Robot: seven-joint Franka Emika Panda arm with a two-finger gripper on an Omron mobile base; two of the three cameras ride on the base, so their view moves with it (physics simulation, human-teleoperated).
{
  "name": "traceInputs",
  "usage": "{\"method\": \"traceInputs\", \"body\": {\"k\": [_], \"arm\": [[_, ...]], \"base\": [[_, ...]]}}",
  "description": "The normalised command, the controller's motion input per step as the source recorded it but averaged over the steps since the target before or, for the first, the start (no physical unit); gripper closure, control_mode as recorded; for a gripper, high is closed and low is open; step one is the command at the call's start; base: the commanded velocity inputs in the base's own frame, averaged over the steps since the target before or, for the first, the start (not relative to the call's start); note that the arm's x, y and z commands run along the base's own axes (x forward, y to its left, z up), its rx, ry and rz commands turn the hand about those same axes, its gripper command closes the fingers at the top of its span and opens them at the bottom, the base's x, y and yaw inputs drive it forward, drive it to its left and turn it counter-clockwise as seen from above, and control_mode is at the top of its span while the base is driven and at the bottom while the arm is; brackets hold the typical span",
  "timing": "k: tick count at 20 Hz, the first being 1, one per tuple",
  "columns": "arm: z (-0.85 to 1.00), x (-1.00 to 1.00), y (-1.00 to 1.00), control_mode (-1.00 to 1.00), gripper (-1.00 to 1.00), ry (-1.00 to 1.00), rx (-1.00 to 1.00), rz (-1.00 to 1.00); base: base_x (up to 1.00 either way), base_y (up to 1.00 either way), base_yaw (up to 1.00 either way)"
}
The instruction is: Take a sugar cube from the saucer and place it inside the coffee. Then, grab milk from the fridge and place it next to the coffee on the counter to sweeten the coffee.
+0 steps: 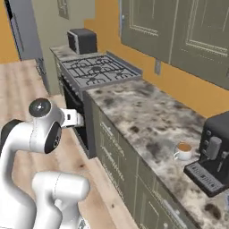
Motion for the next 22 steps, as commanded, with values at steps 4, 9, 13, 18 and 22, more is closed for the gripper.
{"method": "traceInputs", "body": {"k": [4, 9, 13, 18, 22], "arm": [[0.0, 0.0, 0.0, 1.0, -1.0, 0.0, 0.0, 0.0], [0.0, 0.0, 0.0, 1.0, -1.0, 0.0, 0.0, 0.0], [0.0, 0.0, 0.0, 1.0, -1.0, 0.0, 0.0, 0.0], [0.0, 0.0, 0.0, 1.0, -1.0, 0.0, 0.0, 0.0], [0.0, 0.0, 0.0, 1.0, -1.0, 0.0, 0.0, 0.0]], "base": [[0.83, 0.08, 0.7], [1.0, 0.39, 0.57], [1.0, 0.65, 0.44], [1.0, 0.71, 0.37], [1.0, 0.76, 0.31]]}}
